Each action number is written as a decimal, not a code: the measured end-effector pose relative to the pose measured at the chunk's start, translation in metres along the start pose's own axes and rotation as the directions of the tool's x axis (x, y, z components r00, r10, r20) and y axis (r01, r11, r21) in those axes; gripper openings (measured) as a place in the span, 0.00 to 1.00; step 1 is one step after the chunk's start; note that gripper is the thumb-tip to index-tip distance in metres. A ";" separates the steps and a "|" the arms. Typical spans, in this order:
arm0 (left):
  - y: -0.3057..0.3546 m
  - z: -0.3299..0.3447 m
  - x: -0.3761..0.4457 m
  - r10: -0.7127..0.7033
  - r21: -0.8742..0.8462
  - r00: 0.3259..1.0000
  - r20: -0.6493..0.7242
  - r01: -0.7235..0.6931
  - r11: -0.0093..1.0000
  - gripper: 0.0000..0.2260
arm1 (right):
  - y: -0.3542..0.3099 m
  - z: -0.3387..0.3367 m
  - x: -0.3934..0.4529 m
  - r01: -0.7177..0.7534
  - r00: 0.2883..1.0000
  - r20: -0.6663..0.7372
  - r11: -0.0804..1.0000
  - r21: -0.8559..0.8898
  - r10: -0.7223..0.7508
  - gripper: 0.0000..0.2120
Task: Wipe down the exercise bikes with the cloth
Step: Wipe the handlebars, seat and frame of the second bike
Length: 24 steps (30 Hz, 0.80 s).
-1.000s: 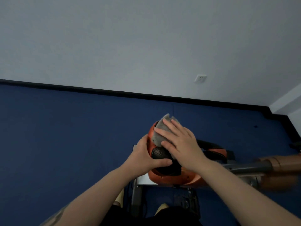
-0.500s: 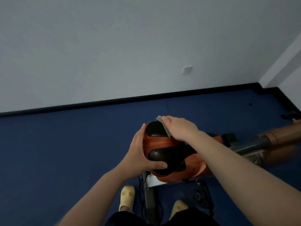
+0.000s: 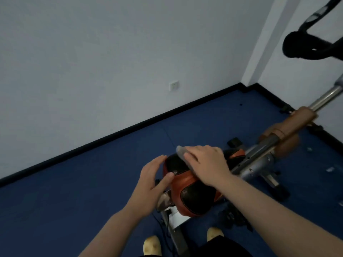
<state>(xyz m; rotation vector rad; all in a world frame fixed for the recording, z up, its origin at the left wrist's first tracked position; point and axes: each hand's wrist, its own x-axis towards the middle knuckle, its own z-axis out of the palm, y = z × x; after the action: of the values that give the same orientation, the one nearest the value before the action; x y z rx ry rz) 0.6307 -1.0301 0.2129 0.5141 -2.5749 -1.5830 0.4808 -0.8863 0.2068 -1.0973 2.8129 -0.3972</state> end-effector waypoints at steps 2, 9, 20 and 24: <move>0.002 0.002 0.011 0.056 0.004 0.998 -0.014 -0.056 0.998 0.17 | -0.020 0.006 -0.025 0.079 0.994 -0.084 0.995 0.059 -0.074 0.21; 0.003 0.006 0.049 0.195 0.079 0.951 0.239 -0.219 0.973 0.16 | 0.006 -0.005 -0.036 -0.190 0.981 -0.027 0.980 0.063 0.192 0.21; -0.017 0.008 0.065 0.392 0.232 0.885 0.251 -0.448 0.864 0.21 | -0.052 0.014 -0.085 -0.451 0.887 -0.018 0.873 0.185 0.462 0.25; -0.022 0.004 0.068 0.406 0.201 0.862 0.303 -0.474 0.857 0.19 | -0.085 0.024 -0.079 -0.614 0.764 -0.065 0.755 0.233 0.642 0.27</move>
<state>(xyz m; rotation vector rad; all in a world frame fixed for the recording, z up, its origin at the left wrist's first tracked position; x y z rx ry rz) 0.5710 -1.0576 0.1846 -0.2867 -2.8269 -1.2101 0.5990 -0.8982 0.2068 -0.0370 2.9470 -0.6735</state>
